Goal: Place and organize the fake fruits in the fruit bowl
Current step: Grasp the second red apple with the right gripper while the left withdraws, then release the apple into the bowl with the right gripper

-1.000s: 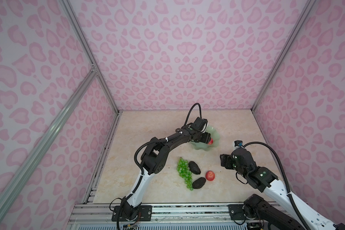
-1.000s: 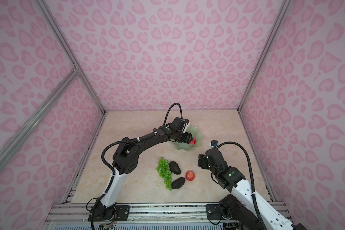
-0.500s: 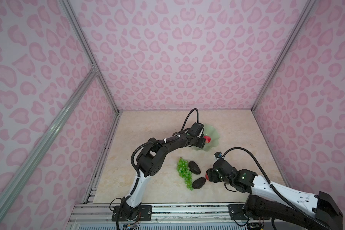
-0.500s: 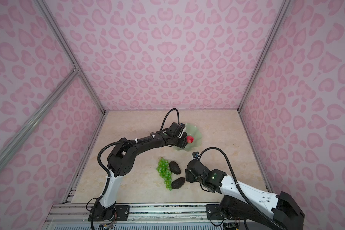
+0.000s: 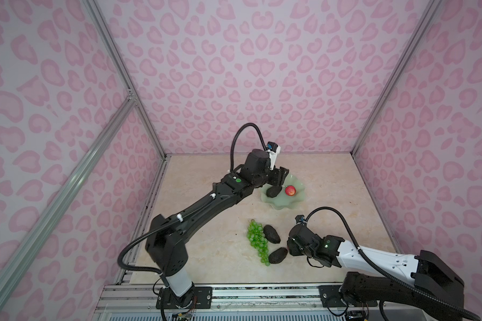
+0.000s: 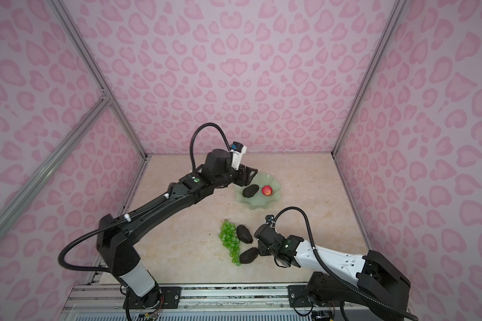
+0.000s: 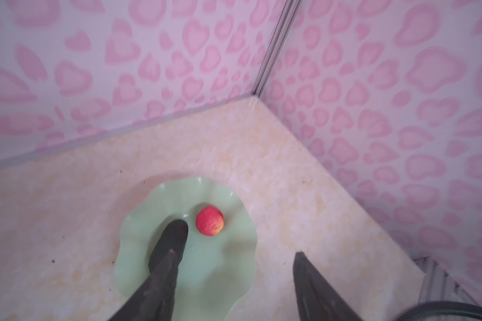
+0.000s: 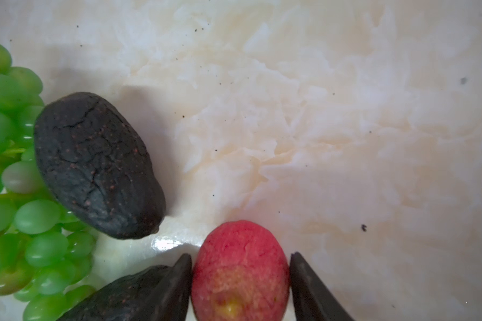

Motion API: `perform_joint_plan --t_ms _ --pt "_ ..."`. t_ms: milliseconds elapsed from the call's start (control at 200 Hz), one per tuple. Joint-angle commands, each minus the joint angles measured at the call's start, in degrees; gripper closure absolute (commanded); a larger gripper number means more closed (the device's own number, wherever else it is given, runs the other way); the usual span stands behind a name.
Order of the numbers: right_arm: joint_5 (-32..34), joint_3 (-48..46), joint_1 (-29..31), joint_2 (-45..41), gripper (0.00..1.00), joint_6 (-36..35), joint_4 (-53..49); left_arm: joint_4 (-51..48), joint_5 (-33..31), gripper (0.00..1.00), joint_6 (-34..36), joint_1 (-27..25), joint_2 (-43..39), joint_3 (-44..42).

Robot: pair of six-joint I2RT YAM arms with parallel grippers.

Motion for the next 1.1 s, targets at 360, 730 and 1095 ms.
perform_joint_plan --t_ms 360,730,1095 --pt "10.29 5.03 -0.31 -9.57 0.71 -2.89 -6.86 0.58 -6.08 0.32 -2.56 0.02 -16.39 -20.17" --pt "2.24 18.34 -17.11 0.44 0.71 -16.75 1.29 -0.15 -5.2 0.33 -11.23 -0.1 -25.39 -40.03" --pt "-4.59 35.16 -21.85 27.47 0.72 -23.18 3.69 0.78 -3.64 0.33 -10.45 -0.67 -28.33 -47.95"
